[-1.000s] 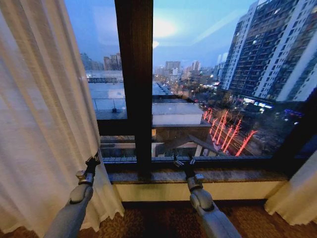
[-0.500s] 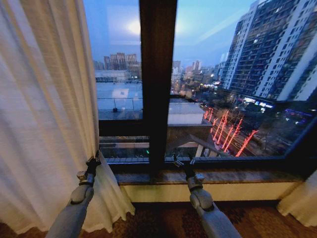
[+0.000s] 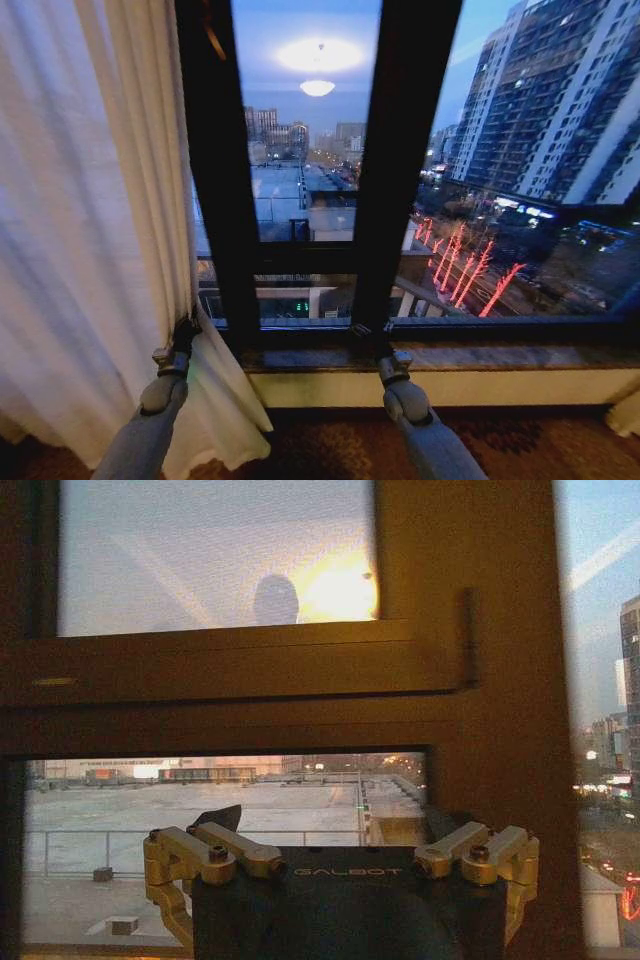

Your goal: Open the curtains by pulling them apart, changing their state from closed to fully open.

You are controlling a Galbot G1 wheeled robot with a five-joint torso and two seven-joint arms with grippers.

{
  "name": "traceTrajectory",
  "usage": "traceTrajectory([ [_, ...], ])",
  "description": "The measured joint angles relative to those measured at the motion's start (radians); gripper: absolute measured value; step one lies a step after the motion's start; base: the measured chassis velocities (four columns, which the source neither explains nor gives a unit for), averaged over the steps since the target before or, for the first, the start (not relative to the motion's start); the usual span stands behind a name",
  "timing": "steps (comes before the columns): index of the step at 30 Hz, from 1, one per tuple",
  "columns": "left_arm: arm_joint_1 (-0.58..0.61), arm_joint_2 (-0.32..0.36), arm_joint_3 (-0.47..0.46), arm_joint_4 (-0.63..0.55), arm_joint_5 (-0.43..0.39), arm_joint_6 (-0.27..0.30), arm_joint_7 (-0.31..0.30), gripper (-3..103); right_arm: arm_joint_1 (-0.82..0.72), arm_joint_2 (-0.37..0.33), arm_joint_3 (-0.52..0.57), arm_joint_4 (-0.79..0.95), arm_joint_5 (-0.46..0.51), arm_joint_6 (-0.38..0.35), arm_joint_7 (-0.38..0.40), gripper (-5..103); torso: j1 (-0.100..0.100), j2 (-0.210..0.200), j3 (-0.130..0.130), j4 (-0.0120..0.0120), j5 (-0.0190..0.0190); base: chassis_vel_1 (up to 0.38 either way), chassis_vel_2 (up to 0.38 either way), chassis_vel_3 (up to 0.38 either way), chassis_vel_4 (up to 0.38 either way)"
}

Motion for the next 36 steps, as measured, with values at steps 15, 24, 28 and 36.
traceTrajectory([
  [15,0.02,0.001,-0.007,-0.025,0.001,-0.001,-0.005,0,0.0,0.0,0.0,0.0,0.0,0.0,0.0,100,0.0,0.0,0.0,-0.0001,-0.0001,0.35,0.347,-0.351,-0.359],
  [24,0.02,-0.003,-0.006,-0.028,0.002,-0.001,-0.009,0,0.0,0.0,0.0,0.0,0.0,0.0,0.0,100,0.0,0.0,0.0,0.0,-0.0001,0.357,0.349,-0.35,-0.336],
  [28,0.018,-0.003,-0.006,-0.025,0.002,-0.001,-0.009,0,0.0,0.0,0.0,0.0,0.0,0.0,0.0,100,0.0,0.0,0.0,0.0,0.0,0.34,0.349,-0.351,-0.352],
  [36,0.016,-0.002,-0.005,-0.021,0.002,-0.003,-0.009,0,0.0,0.0,0.0,0.0,0.0,0.0,0.0,100,0.0,0.0,0.0,0.0002,-0.0004,0.316,0.338,-0.326,-0.33],
])
